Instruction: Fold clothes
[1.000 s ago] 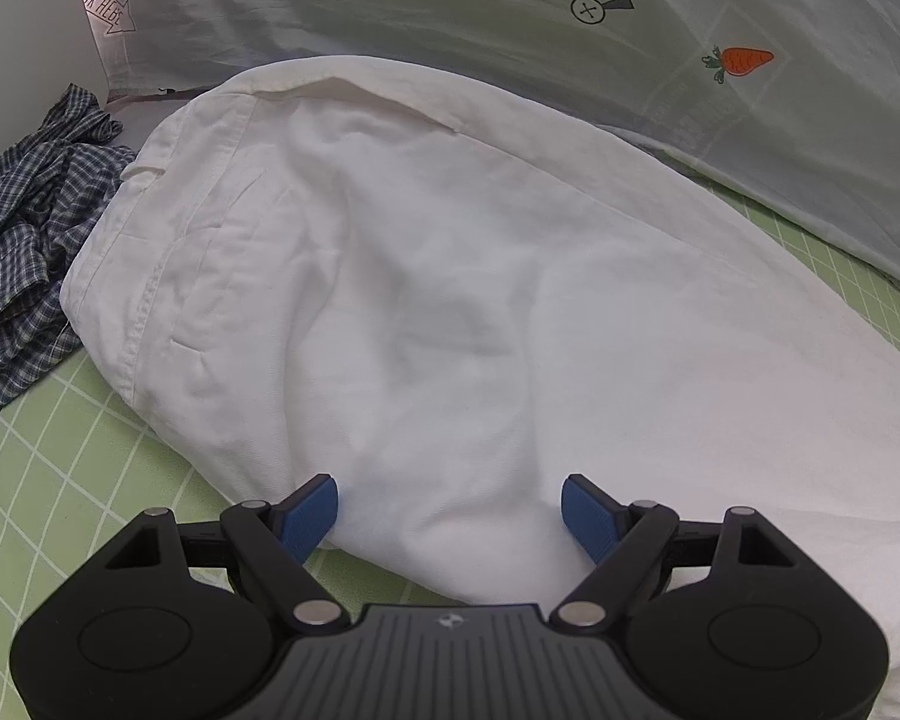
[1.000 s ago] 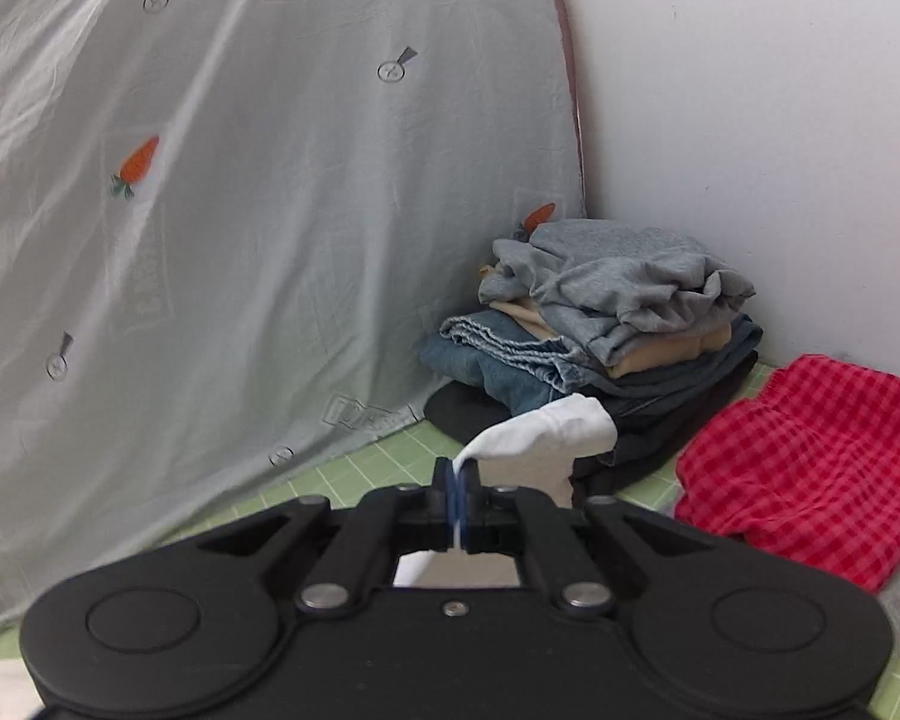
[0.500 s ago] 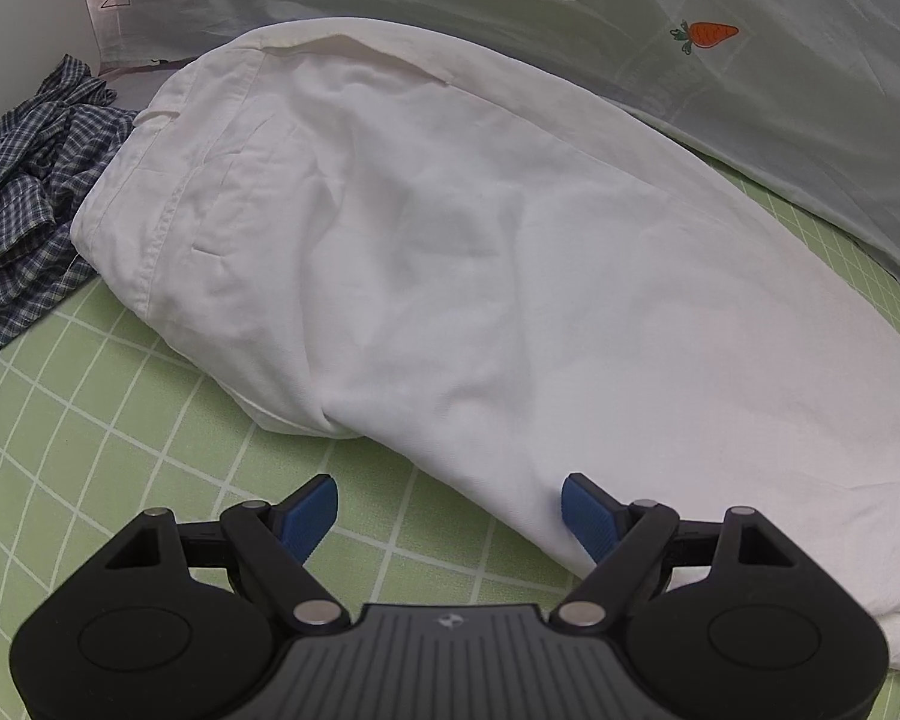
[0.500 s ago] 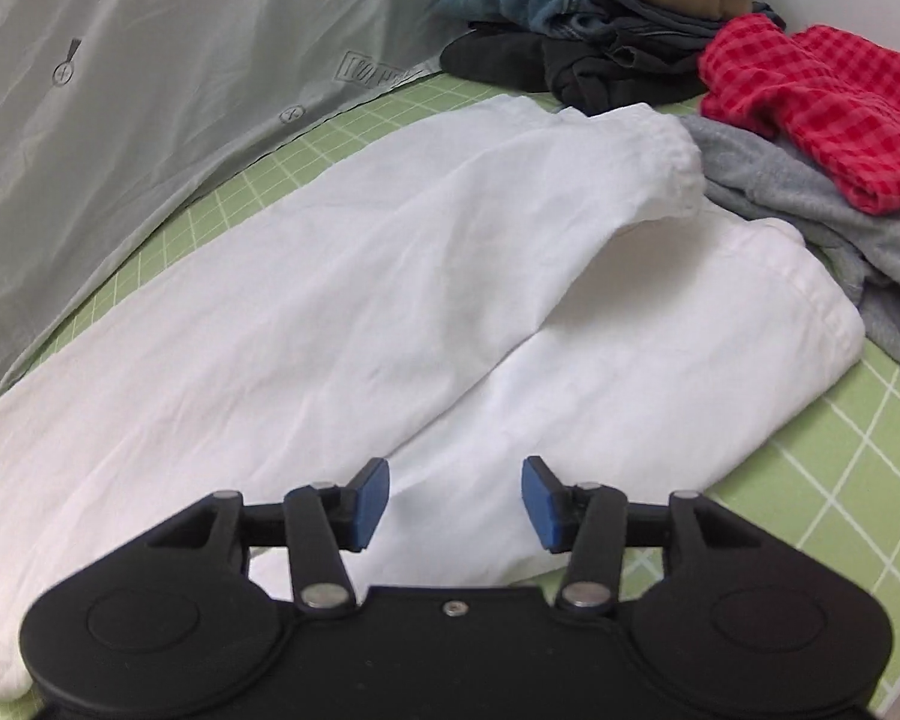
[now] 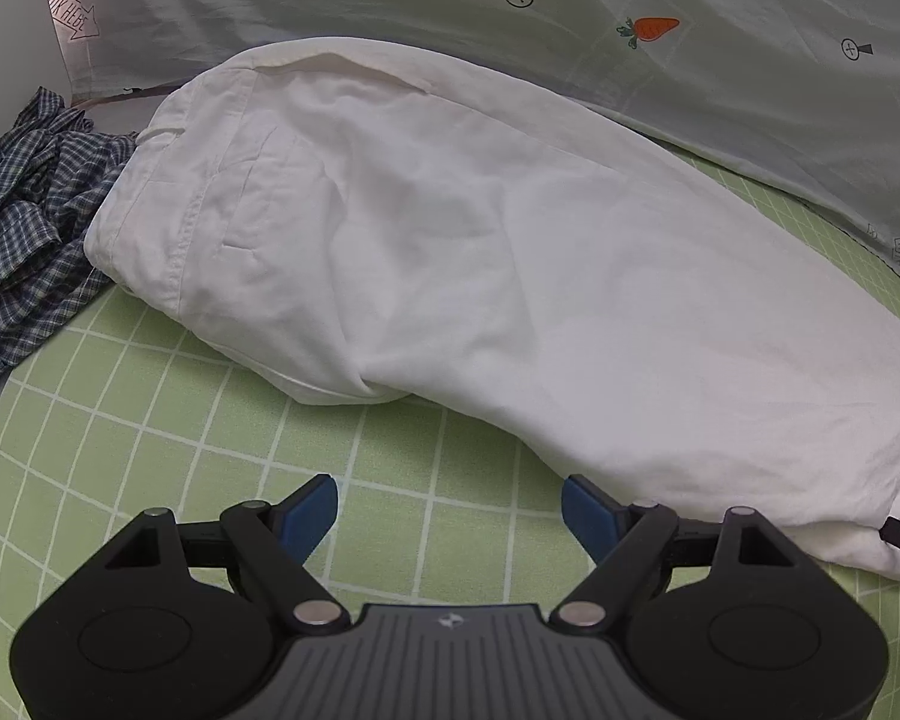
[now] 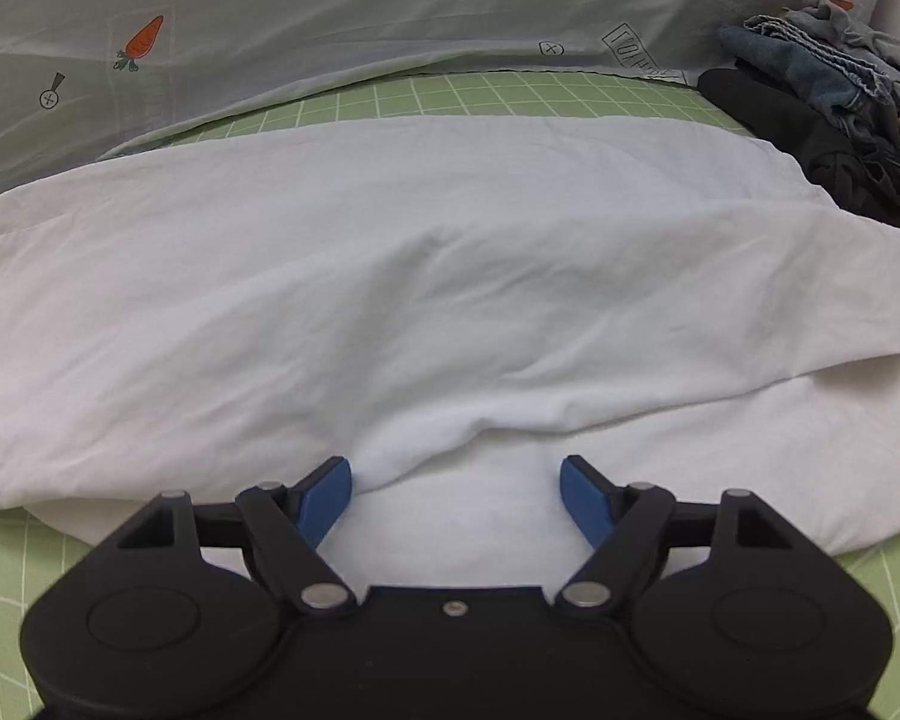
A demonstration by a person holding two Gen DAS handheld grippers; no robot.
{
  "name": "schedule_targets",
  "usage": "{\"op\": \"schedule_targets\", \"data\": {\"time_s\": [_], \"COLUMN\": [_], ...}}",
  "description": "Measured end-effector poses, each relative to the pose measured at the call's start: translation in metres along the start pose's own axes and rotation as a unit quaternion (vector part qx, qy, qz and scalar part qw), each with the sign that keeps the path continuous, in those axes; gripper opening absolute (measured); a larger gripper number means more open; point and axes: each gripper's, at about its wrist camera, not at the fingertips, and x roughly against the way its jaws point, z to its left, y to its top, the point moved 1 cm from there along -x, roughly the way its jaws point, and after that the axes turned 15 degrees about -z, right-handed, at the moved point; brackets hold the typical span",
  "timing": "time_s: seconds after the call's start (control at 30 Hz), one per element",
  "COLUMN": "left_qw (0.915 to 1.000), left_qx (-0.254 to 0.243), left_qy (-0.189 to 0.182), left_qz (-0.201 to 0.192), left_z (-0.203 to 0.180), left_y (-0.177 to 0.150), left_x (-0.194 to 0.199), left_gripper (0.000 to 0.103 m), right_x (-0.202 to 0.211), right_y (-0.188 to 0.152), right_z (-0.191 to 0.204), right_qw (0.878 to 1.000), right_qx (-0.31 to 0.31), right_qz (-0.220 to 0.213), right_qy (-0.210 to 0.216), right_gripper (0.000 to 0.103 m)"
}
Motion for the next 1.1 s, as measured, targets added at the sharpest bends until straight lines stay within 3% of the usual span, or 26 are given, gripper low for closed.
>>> {"op": "schedule_targets", "data": {"time_s": [0.07,0.23,0.43,0.63,0.77,1.03,1.1], "left_qw": [1.0000,0.9995,0.9953,0.9870,0.9888,0.9983,0.9987], "left_qx": [-0.001,-0.015,-0.068,-0.127,-0.121,-0.043,-0.022], "left_qy": [-0.002,-0.018,-0.061,-0.094,-0.083,-0.010,0.010], "left_qz": [0.005,0.022,0.033,0.026,0.026,-0.038,-0.045], "left_z": [0.005,0.005,-0.013,-0.033,-0.028,0.022,0.037], "left_y": [-0.007,-0.020,-0.029,-0.029,-0.020,0.037,0.048], "left_x": [0.003,0.002,-0.001,-0.005,-0.016,-0.033,-0.037], "left_gripper": [0.083,0.083,0.083,0.083,0.083,0.083,0.083], "right_x": [0.013,0.024,0.032,0.014,-0.003,-0.024,-0.032], "right_y": [-0.014,-0.021,-0.010,0.012,0.033,0.095,0.094], "right_z": [0.000,0.008,0.054,0.102,0.120,0.114,0.118], "right_qw": [1.000,0.999,0.999,0.996,0.995,0.993,0.995], "right_qx": [-0.009,-0.023,0.044,0.088,0.089,-0.032,-0.040], "right_qz": [0.005,0.020,-0.007,-0.026,-0.033,-0.113,-0.094], "right_qy": [0.000,-0.016,0.003,0.021,0.033,0.012,0.003], "right_gripper": [0.086,0.085,0.092,0.092,0.092,0.092,0.092]}}
